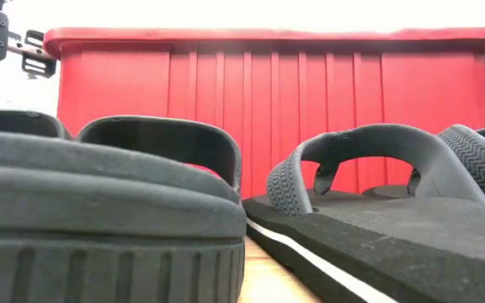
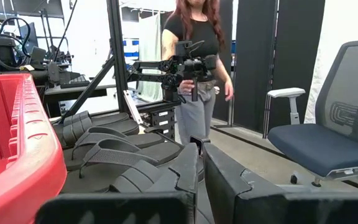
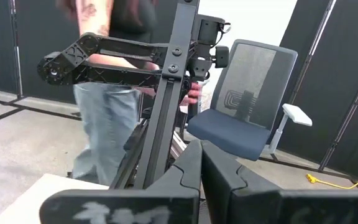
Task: Pick and place slides into bin
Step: Put the black slide into the red bin
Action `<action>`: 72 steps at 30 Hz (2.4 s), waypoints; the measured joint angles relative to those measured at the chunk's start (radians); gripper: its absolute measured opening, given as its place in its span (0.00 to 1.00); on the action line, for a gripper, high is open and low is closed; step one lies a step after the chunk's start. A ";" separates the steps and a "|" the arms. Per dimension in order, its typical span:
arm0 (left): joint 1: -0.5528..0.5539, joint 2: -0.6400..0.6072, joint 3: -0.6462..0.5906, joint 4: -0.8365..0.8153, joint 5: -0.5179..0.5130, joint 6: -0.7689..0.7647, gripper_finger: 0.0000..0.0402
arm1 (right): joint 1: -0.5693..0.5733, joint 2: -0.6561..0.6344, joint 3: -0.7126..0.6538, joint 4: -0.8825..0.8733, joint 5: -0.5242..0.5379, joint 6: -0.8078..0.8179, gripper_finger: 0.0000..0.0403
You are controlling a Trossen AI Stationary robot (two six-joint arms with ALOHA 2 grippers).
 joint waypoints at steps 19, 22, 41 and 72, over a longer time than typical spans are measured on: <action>0.000 0.000 0.000 0.000 0.000 0.000 0.07 | -0.002 0.000 0.023 0.732 0.087 0.635 0.00; 0.000 0.000 0.000 0.000 0.000 0.000 0.07 | -0.011 0.001 0.064 0.673 0.134 0.695 0.00; 0.000 0.000 0.000 0.000 0.000 0.000 0.05 | -0.128 0.324 0.484 0.256 0.448 0.510 0.00; 0.000 0.000 0.000 0.000 -0.086 0.082 0.06 | -0.290 0.490 0.688 0.405 0.631 0.435 0.00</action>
